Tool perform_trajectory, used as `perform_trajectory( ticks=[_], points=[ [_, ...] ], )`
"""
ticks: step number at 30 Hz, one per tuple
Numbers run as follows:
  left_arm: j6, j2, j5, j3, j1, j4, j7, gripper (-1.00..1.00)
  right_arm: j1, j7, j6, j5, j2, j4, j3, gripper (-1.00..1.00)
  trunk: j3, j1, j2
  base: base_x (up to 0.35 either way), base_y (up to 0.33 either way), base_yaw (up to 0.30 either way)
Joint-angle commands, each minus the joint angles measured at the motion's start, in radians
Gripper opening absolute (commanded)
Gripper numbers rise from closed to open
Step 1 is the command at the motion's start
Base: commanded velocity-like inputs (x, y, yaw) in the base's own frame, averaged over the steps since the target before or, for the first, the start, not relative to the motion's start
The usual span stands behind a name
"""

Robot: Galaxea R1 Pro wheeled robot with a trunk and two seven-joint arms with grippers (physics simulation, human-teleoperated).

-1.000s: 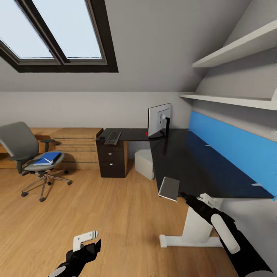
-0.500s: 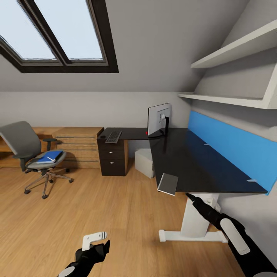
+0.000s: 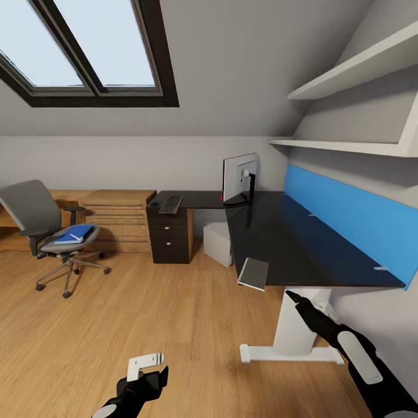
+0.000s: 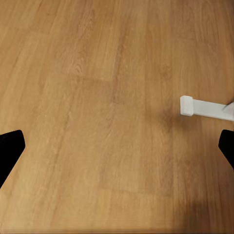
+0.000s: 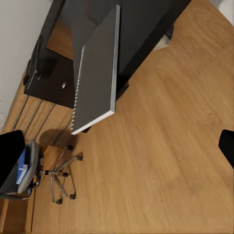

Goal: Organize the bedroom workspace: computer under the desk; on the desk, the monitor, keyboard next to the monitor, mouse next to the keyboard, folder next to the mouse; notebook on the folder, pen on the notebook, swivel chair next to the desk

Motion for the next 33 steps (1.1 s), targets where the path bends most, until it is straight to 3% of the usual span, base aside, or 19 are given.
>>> perform_trajectory(
  ticks=[1,3,4,9,14,21,25,26,27,29,33],
  points=[
    [0.003,0.000,0.010,-0.001,0.000,-0.001,0.009,1.00,0.000,0.004,0.005,-0.008,0.003,0.000,-0.003,1.00,-0.004,0.004,-0.008,0.000,0.000,0.000],
    [0.003,0.000,0.010,-0.001,0.000,0.000,0.009,1.00,0.000,0.011,0.004,-0.021,0.013,-0.001,-0.004,1.00,-0.010,0.012,-0.022,0.000,0.000,0.000],
    [0.003,0.001,0.010,-0.001,0.000,0.002,0.009,1.00,0.000,0.031,0.001,-0.045,0.035,-0.002,-0.005,1.00,-0.013,0.015,-0.029,0.000,0.000,0.000],
    [0.003,0.001,0.010,0.000,0.000,0.007,0.009,1.00,0.000,0.057,-0.051,-0.071,0.083,-0.006,-0.008,1.00,-0.029,0.035,-0.064,0.000,0.000,0.000],
    [0.003,0.000,0.011,0.000,0.000,0.016,0.009,1.00,0.000,0.072,-0.120,-0.084,0.103,-0.007,-0.008,1.00,-0.045,0.054,-0.099,0.000,0.000,0.000],
    [0.003,0.000,0.010,0.000,0.000,0.025,0.009,1.00,0.000,0.177,-0.138,-0.096,0.116,-0.005,-0.011,1.00,-0.067,0.081,-0.148,0.000,0.000,0.000],
    [0.003,0.000,0.010,0.000,0.000,0.026,0.009,1.00,0.000,0.192,-0.138,-0.176,0.115,0.005,-0.011,1.00,-0.079,0.096,-0.176,0.000,0.000,0.000],
    [0.003,0.000,0.010,0.000,0.000,0.026,0.009,1.00,0.000,0.193,-0.134,-0.252,0.112,0.016,-0.010,1.00,-0.082,0.100,-0.183,0.000,0.000,0.000],
    [0.003,0.000,0.010,0.000,0.000,0.026,0.009,1.00,0.000,0.193,-0.133,-0.276,0.112,0.020,-0.009,1.00,-0.086,0.104,-0.190,0.000,0.000,0.000],
    [0.003,0.000,0.009,-0.001,0.000,0.026,0.009,1.00,0.000,0.194,-0.132,-0.306,0.112,0.024,-0.008,1.00,-0.092,0.111,-0.204,0.000,0.000,0.000],
    [0.003,-0.001,0.009,-0.001,0.000,0.026,0.009,1.00,0.000,0.193,-0.132,-0.316,0.112,0.026,-0.007,1.00,-0.104,0.127,-0.232,0.000,0.000,0.000]
  ],
)
